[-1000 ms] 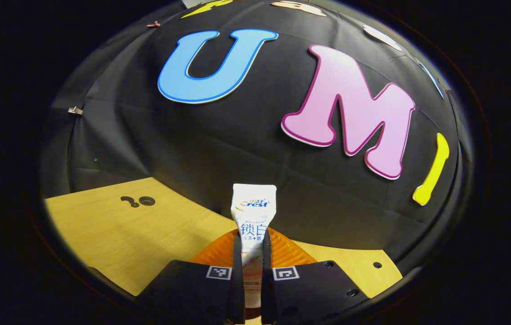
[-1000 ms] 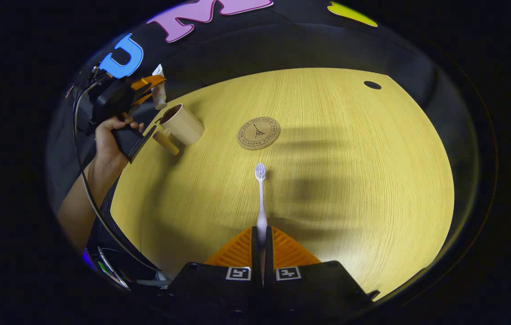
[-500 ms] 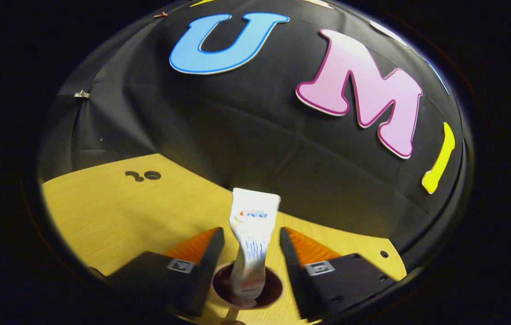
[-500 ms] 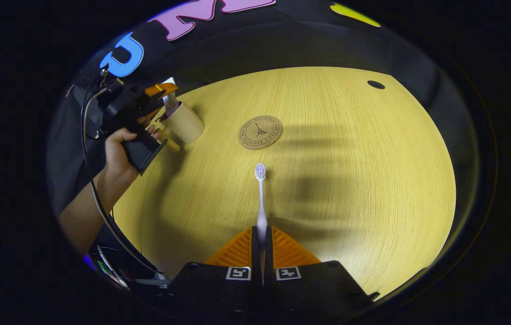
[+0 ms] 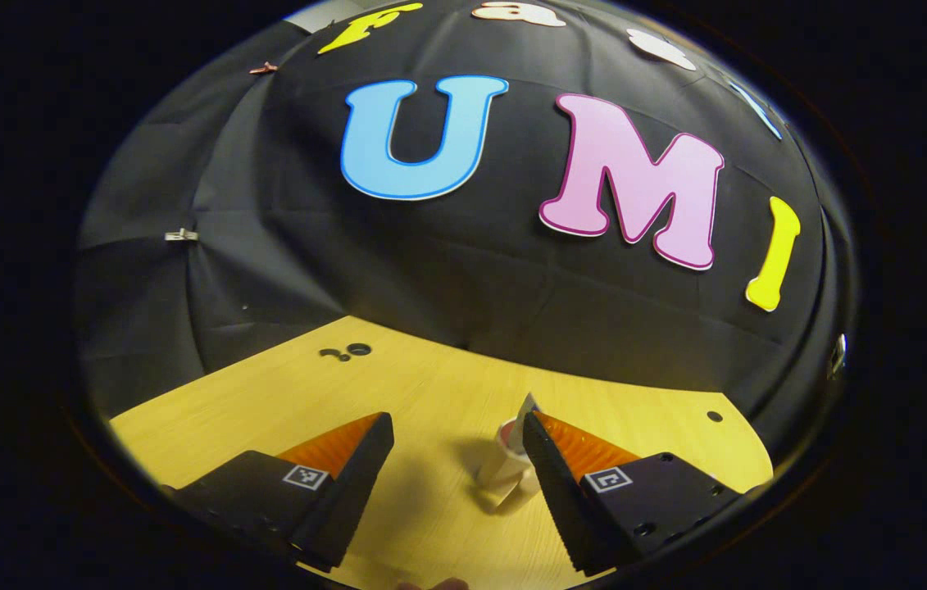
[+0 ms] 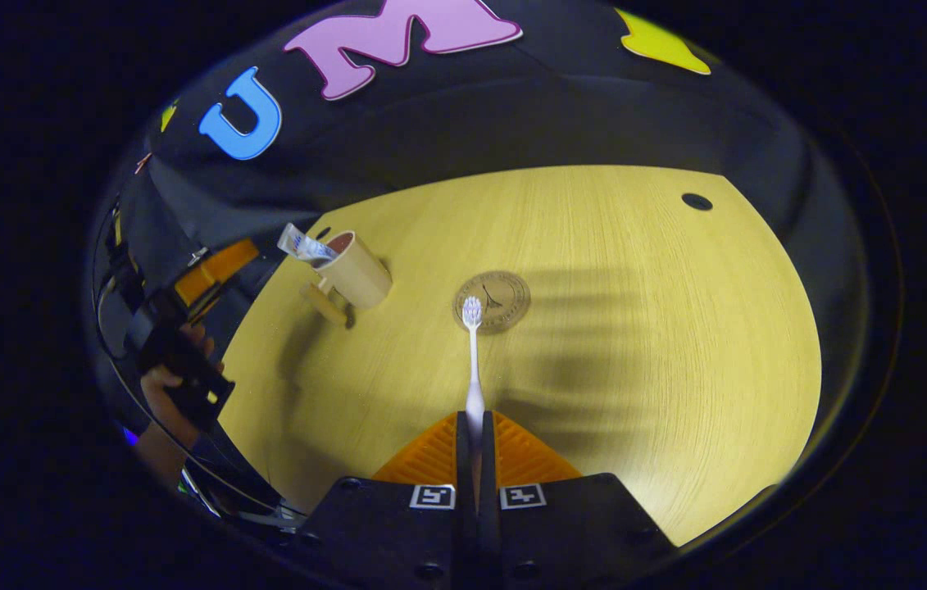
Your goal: Put the toothbrush and toothpaste on the desktop into the cup, then pick up the cup and place it on the coaster on the desktop.
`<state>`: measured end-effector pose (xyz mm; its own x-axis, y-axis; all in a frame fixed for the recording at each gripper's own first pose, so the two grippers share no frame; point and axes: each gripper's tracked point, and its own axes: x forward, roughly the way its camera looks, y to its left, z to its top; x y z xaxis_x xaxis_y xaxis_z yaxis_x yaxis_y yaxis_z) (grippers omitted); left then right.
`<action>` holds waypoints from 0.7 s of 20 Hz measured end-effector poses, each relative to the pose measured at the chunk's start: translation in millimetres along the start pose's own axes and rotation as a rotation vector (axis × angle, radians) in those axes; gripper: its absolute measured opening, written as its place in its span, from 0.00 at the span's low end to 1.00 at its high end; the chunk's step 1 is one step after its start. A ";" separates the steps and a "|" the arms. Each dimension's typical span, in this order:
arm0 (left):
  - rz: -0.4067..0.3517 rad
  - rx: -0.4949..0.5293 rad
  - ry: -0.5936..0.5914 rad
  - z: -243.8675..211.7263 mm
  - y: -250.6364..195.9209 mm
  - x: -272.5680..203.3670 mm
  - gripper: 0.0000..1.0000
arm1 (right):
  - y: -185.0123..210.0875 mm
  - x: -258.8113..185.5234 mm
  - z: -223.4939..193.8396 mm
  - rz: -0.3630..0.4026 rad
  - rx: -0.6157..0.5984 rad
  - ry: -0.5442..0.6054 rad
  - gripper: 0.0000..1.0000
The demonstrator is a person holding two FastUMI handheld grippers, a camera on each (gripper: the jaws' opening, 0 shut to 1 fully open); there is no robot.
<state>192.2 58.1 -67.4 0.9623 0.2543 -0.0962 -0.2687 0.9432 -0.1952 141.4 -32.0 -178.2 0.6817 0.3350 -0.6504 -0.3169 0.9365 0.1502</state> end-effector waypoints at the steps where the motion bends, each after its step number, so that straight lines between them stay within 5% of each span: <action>1: 0.005 -0.013 0.021 -8.5 5.3 -16.4 0.97 | 5.7 2.5 12.0 0.012 -0.006 -0.022 0.05; 6: 0.040 -0.007 0.131 -57.9 21.5 -67.7 0.97 | 38.8 13.8 61.6 0.082 -0.071 -0.113 0.05; 14: 0.040 -0.063 0.137 -68.6 13.1 -91.4 0.98 | 113.9 42.6 123.4 0.215 -0.150 -0.260 0.05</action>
<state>98.0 32.6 -128.1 0.9374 0.2559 -0.2362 -0.3129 0.9166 -0.2487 215.8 101.7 -96.9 0.7275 0.5562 -0.4018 -0.5517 0.8223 0.1393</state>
